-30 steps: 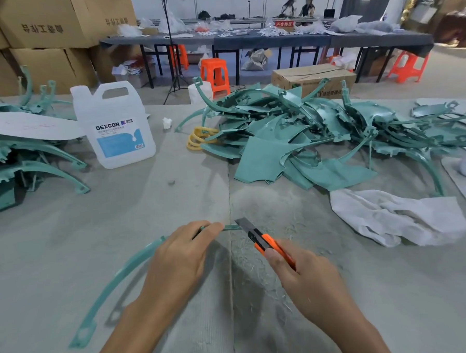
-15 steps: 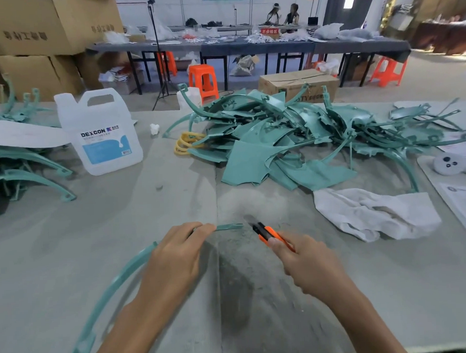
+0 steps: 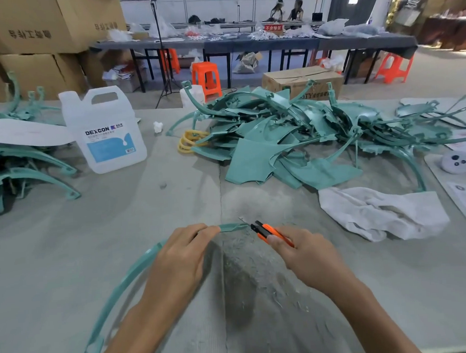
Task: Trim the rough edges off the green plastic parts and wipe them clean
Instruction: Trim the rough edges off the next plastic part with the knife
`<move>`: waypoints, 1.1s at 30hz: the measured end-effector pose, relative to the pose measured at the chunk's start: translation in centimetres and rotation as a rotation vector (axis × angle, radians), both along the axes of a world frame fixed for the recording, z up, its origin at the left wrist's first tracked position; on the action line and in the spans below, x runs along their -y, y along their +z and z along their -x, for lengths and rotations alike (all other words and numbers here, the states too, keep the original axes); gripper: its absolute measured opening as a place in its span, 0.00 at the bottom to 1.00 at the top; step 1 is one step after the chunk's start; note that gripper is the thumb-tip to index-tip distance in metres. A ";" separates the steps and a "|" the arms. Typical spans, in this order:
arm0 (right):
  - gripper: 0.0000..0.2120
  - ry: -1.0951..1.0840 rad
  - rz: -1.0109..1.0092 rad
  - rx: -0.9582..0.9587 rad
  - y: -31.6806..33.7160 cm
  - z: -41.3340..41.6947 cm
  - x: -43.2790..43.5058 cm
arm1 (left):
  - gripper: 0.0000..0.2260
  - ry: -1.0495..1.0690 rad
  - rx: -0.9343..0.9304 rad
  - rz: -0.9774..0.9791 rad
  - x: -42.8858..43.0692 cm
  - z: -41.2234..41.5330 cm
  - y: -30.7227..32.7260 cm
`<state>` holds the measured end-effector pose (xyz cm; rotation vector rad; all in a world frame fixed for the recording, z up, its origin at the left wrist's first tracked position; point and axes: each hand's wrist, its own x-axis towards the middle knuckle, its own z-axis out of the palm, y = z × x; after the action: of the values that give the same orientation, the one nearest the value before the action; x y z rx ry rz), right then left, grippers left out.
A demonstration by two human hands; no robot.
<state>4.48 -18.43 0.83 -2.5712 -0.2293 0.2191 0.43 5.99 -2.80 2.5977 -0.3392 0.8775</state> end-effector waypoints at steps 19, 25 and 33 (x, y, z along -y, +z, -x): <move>0.18 -0.139 -0.922 -0.374 -0.6 0.1 -5.9 | 0.25 0.144 -0.338 -0.028 0.9 3.5 -0.3; 0.16 -0.087 -0.824 -0.297 -0.5 -1.6 -5.7 | 0.28 0.112 -0.582 -0.114 -3.5 0.9 -0.1; 0.10 -0.004 -0.641 0.014 -3.5 0.5 -4.0 | 0.25 0.052 -0.573 0.110 -3.5 -0.1 -1.9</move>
<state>4.02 -14.43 -2.69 -1.9371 -0.2515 0.1018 0.50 9.51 -4.66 2.6188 -0.0585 0.1336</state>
